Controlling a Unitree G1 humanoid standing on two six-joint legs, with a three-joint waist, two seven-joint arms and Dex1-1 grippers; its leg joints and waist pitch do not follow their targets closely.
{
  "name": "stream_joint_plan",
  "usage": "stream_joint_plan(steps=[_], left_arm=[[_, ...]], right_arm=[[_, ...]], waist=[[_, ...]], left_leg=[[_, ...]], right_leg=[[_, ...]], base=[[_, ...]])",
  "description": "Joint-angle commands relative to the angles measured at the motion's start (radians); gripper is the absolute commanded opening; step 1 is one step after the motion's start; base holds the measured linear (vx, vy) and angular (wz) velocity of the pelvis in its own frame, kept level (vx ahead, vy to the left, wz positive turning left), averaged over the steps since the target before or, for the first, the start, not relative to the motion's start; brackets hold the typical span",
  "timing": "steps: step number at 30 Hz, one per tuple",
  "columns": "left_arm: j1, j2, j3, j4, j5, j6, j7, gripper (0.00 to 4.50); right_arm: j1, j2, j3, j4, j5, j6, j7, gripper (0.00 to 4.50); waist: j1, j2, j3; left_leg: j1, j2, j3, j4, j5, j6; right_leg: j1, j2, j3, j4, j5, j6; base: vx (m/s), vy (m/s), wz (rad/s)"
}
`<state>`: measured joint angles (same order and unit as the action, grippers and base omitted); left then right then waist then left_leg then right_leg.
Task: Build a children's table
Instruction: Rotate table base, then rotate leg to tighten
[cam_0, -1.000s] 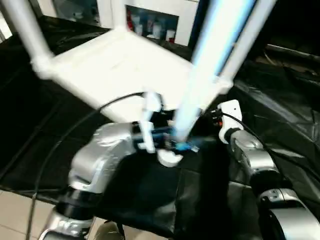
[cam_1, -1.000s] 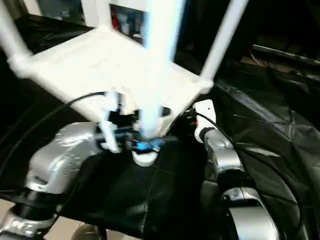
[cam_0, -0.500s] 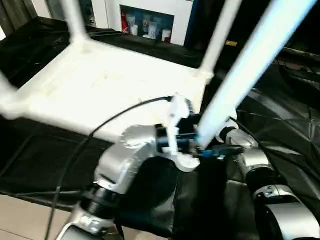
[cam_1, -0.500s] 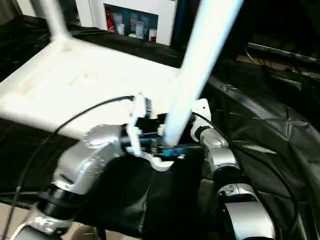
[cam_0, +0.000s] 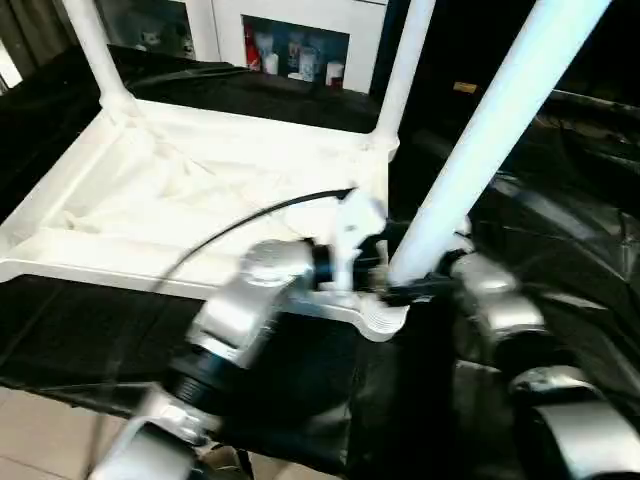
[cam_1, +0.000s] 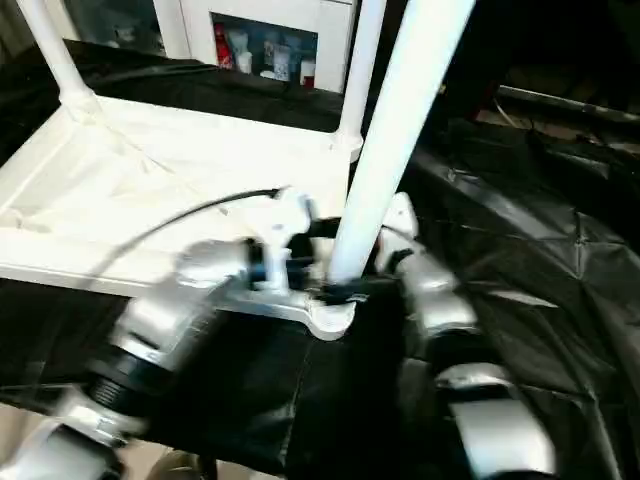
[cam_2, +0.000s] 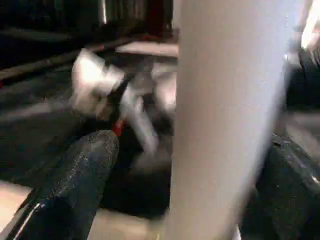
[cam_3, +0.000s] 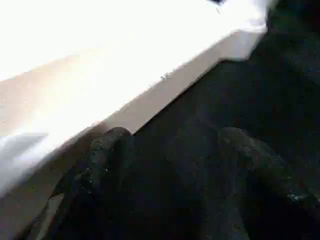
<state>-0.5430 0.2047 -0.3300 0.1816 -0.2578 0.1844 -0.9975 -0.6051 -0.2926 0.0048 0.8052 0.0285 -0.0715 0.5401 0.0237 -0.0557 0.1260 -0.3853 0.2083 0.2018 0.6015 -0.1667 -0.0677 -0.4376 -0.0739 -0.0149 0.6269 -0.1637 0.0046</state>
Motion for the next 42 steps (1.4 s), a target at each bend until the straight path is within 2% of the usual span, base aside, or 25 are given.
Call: stream_joint_plan(steps=[1,2,3,6,7,8,10,11,13,14,15,18,19,20,21,24,26,28,30,32,34,36,38,42], left_arm=[[0.007,0.061,0.01,0.028,0.024,-0.012,-0.069,4.47],[0.007,0.061,0.01,0.028,0.024,-0.012,-0.069,4.19],[0.004,0.098,0.008,0.05,0.038,-0.026,-0.1,4.19],[-0.003,0.127,0.008,0.079,0.045,-0.037,-0.133,3.93],[-0.014,0.154,-0.001,0.112,0.054,-0.046,-0.165,3.79],[-0.021,0.165,-0.009,0.131,0.061,-0.054,-0.181,3.79],[-0.037,0.186,-0.034,0.171,0.081,-0.074,-0.213,3.65],[-0.04,0.19,-0.039,0.179,0.085,-0.078,-0.22,3.58],[-0.069,0.194,-0.056,0.242,0.109,-0.107,-0.238,3.39],[-0.076,0.192,-0.058,0.258,0.115,-0.114,-0.241,3.39],[-0.088,0.19,-0.062,0.28,0.128,-0.122,-0.239,3.25],[-0.1,0.185,-0.066,0.307,0.145,-0.129,-0.238,2.9],[-0.106,0.182,-0.07,0.321,0.156,-0.134,-0.235,2.81],[-0.111,0.182,-0.079,0.334,0.168,-0.131,-0.237,2.81],[-0.115,0.182,-0.085,0.345,0.179,-0.132,-0.236,2.6],[-0.123,0.176,-0.087,0.368,0.181,-0.133,-0.237,2.46],[-0.128,0.172,-0.087,0.383,0.178,-0.13,-0.256,2.41],[-0.139,0.168,-0.092,0.41,0.188,-0.139,-0.282,2.09],[-0.145,0.167,-0.098,0.428,0.203,-0.153,-0.285,2.06],[-0.156,0.165,-0.102,0.447,0.216,-0.163,-0.282,1.92],[-0.166,0.164,-0.108,0.464,0.229,-0.169,-0.284,1.65],[-0.171,0.165,-0.113,0.473,0.238,-0.175,-0.285,1.63],[-0.18,0.164,-0.116,0.49,0.248,-0.184,-0.29,1.46],[-0.19,0.159,-0.118,0.503,0.259,-0.195,-0.296,1.13]], right_arm=[[0.067,-0.067,0.038,-0.116,0.013,0.034,0.159,3.11],[0.067,-0.067,0.038,-0.116,0.013,0.034,0.159,3.11],[0.101,-0.114,0.051,-0.174,0.025,0.045,0.232,3.11],[0.131,-0.161,0.054,-0.234,0.049,0.058,0.3,3.11],[0.158,-0.208,0.055,-0.292,0.078,0.067,0.372,3.11],[0.171,-0.231,0.055,-0.321,0.096,0.073,0.411,3.11],[0.2,-0.28,0.056,-0.385,0.12,0.098,0.48,3.11],[0.206,-0.29,0.056,-0.397,0.125,0.103,0.492,3.11],[0.242,-0.356,0.059,-0.476,0.144,0.148,0.575,3.11],[0.252,-0.372,0.059,-0.495,0.147,0.16,0.593,3.11],[0.265,-0.396,0.058,-0.522,0.153,0.175,0.617,3.11],[0.283,-0.427,0.053,-0.559,0.166,0.204,0.646,3.11],[0.293,-0.443,0.052,-0.576,0.173,0.221,0.661,3.11],[0.31,-0.467,0.052,-0.603,0.188,0.247,0.687,3.11],[0.324,-0.485,0.052,-0.625,0.202,0.268,0.706,3.11],[0.349,-0.509,0.045,-0.668,0.235,0.303,0.732,3.11],[0.362,-0.517,0.037,-0.693,0.252,0.318,0.743,3.11],[0.379,-0.528,0.033,-0.722,0.266,0.343,0.762,3.11],[0.388,-0.533,0.038,-0.733,0.267,0.354,0.769,3.11],[0.395,-0.536,0.041,-0.746,0.271,0.366,0.766,3.11],[0.401,-0.539,0.043,-0.761,0.276,0.379,0.762,3.11],[0.402,-0.541,0.044,-0.763,0.275,0.382,0.759,3.11],[0.406,-0.545,0.045,-0.77,0.274,0.39,0.756,3.11],[0.406,-0.546,0.042,-0.776,0.272,0.394,0.756,3.11]], waist=[[0.011,0.006,-0.095],[0.015,0.008,-0.093],[0.02,0.01,-0.094],[0.022,0.011,-0.095],[0.025,0.01,-0.095],[0.027,0.013,-0.095],[0.033,0.012,-0.098],[0.034,0.01,-0.096],[0.039,0.014,-0.105],[0.04,0.012,-0.102],[0.044,0.011,-0.105],[0.046,0.01,-0.105],[0.047,0.015,-0.11],[0.045,0.013,-0.108],[0.049,0.012,-0.109],[0.052,0.013,-0.112],[0.05,0.011,-0.11],[0.057,0.012,-0.112],[0.059,0.016,-0.113],[0.06,0.014,-0.114],[0.063,0.016,-0.115],[0.068,0.021,-0.116],[0.069,0.018,-0.117],[0.071,0.022,-0.118]], left_leg=[[0.018,0.011,-0.003,-0.059,-0.192,0.073],[0.019,0.01,-0.003,-0.059,-0.196,0.072],[0.022,0.012,-0.004,-0.061,-0.209,0.07],[0.022,0.011,-0.004,-0.061,-0.222,0.06],[0.022,0.011,-0.005,-0.063,-0.238,0.056],[0.023,0.013,-0.006,-0.063,-0.243,0.053],[0.024,0.013,-0.006,-0.061,-0.243,0.059],[0.022,0.012,-0.006,-0.063,-0.239,0.062],[0.025,0.013,-0.006,-0.059,-0.221,0.068],[0.021,0.011,-0.006,-0.06,-0.22,0.072],[0.021,0.013,-0.006,-0.058,-0.212,0.076],[0.017,0.013,-0.007,-0.058,-0.212,0.076],[0.018,0.014,-0.009,-0.057,-0.214,0.071],[0.017,0.014,-0.008,-0.057,-0.215,0.071],[0.018,0.014,-0.008,-0.056,-0.219,0.076],[0.017,0.015,-0.01,-0.055,-0.211,0.077],[0.016,0.012,-0.009,-0.055,-0.219,0.076],[0.017,0.014,-0.01,-0.055,-0.225,0.075],[0.015,0.014,-0.011,-0.055,-0.221,0.074],[0.015,0.014,-0.011,-0.055,-0.22,0.072],[0.017,0.013,-0.01,-0.054,-0.231,0.07],[0.019,0.014,-0.011,-0.055,-0.232,0.066],[0.017,0.013,-0.012,-0.055,-0.232,0.063],[0.017,0.013,-0.012,-0.055,-0.234,0.058]], right_leg=[[0.067,-0.032,0.025,-0.067,-0.117,-0.264],[0.066,-0.031,0.024,-0.068,-0.123,-0.263],[0.065,-0.031,0.025,-0.068,-0.137,-0.259],[0.064,-0.033,0.025,-0.07,-0.157,-0.258],[0.065,-0.033,0.025,-0.075,-0.18,-0.255],[0.063,-0.036,0.026,-0.074,-0.189,-0.256],[0.063,-0.037,0.027,-0.074,-0.2,-0.246],[0.064,-0.036,0.027,-0.076,-0.2,-0.242],[0.066,-0.038,0.027,-0.073,-0.184,-0.245],[0.067,-0.036,0.027,-0.076,-0.186,-0.244],[0.067,-0.038,0.027,-0.074,-0.175,-0.247],[0.067,-0.041,0.025,-0.077,-0.204,-0.245],[0.068,-0.044,0.024,-0.075,-0.214,-0.247],[0.068,-0.042,0.024,-0.077,-0.216,-0.245],[0.069,-0.04,0.024,-0.077,-0.215,-0.241],[0.069,-0.044,0.023,-0.076,-0.215,-0.242],[0.067,-0.042,0.022,-0.081,-0.246,-0.234],[0.066,-0.043,0.022,-0.083,-0.265,-0.228],[0.067,-0.044,0.022,-0.082,-0.263,-0.226],[0.066,-0.045,0.021,-0.081,-0.26,-0.225],[0.063,-0.044,0.021,-0.085,-0.287,-0.215],[0.063,-0.044,0.022,-0.086,-0.295,-0.207],[0.064,-0.045,0.021,-0.087,-0.302,-0.203],[0.063,-0.045,0.02,-0.087,-0.297,-0.205]], base=[[0.0,0.0,0.0],[0.0,0.0,0.0],[0.0,0.0,0.0],[0.0,0.0,0.0],[0.0,0.0,0.0],[0.0,0.0,0.0],[0.0,0.0,0.0],[0.0,0.0,0.0],[0.0,0.0,0.0],[0.0,0.0,0.0],[0.0,0.0,0.0],[0.0,0.0,0.0],[0.0,0.0,0.0],[0.0,0.0,0.0],[0.0,0.0,0.0],[0.0,0.0,0.0],[0.0,0.0,0.0],[0.0,0.0,0.0],[0.0,0.0,0.0],[0.0,0.0,0.0],[0.0,0.0,0.0],[0.0,0.0,0.0],[0.0,0.0,0.0],[0.0,0.0,0.0]])
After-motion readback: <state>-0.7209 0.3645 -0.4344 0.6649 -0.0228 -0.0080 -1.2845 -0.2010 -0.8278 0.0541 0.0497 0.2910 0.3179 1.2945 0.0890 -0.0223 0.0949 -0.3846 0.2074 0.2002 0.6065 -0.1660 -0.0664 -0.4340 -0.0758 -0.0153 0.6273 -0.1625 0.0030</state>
